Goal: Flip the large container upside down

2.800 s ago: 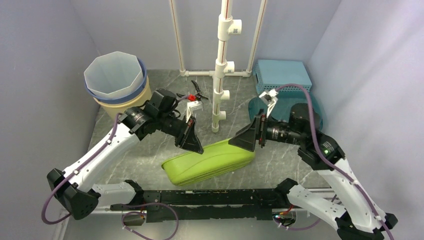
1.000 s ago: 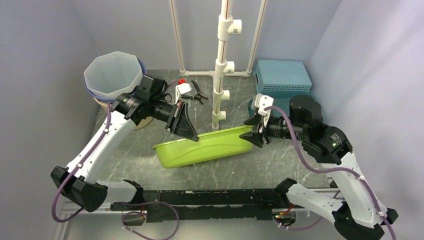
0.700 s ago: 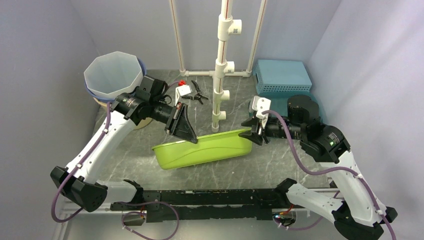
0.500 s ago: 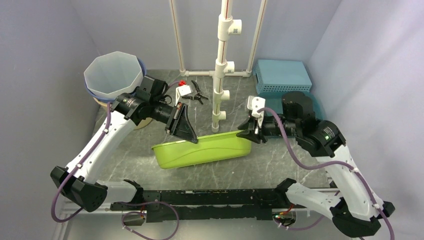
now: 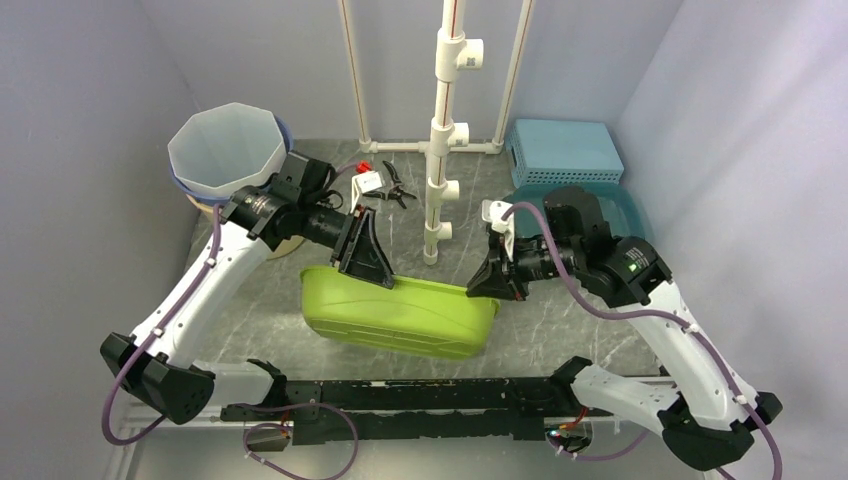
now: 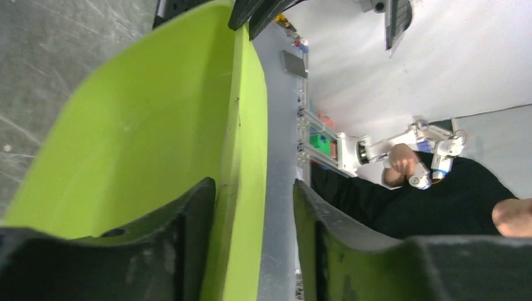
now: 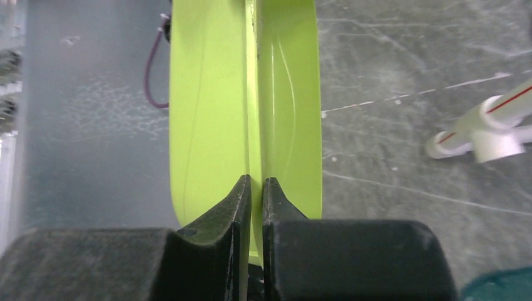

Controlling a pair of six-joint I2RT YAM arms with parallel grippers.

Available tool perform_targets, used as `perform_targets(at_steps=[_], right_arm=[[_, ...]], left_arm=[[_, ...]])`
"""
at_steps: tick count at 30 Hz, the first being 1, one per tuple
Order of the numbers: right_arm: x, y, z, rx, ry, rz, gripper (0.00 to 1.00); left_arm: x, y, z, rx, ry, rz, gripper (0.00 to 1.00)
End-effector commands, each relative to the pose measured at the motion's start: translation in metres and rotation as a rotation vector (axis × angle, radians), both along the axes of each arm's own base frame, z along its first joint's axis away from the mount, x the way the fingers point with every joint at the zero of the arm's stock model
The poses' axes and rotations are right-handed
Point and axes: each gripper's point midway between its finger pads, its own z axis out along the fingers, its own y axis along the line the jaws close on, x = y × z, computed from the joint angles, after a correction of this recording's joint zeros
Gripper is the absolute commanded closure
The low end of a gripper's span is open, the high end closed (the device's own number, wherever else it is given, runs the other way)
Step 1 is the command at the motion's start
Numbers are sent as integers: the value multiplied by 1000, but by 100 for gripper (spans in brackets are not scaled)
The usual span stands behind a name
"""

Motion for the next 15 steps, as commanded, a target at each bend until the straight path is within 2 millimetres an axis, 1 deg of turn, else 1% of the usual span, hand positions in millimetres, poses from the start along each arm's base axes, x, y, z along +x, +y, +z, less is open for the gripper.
perform_targets(at_steps=[1, 2, 3, 4, 6, 7, 10, 12, 13, 14, 15], right_arm=[[-17, 12, 13, 110, 105, 48, 98], [-23, 12, 15, 132, 122, 68, 98], [-26, 12, 15, 145, 135, 73, 98], [-28, 12, 15, 154, 153, 63, 98], [-25, 13, 11, 162, 211, 43, 96], [-21, 14, 3, 160, 262, 26, 96], [8, 12, -27, 156, 442, -80, 96], [34, 5, -50, 177, 565, -175, 96], [48, 2, -55, 191, 612, -235, 95], [62, -3, -55, 207, 637, -276, 95], [72, -6, -51, 237, 660, -286, 95]], left_arm=[[-5, 6, 19, -14, -161, 6, 25], [-2, 8, 19, 8, -186, 31, 9], [2, 10, 17, 35, -212, 58, 6], [4, 13, 15, 61, -228, 83, 6], [13, 18, 5, 123, -274, 126, 6], [17, 20, 0, 150, -288, 144, 6], [32, 24, -15, 206, -323, 218, 6], [41, 26, -19, 235, -328, 284, 6], [47, 29, -22, 257, -342, 323, 6], [50, 32, -24, 275, -355, 353, 6], [55, 36, -26, 296, -372, 387, 6]])
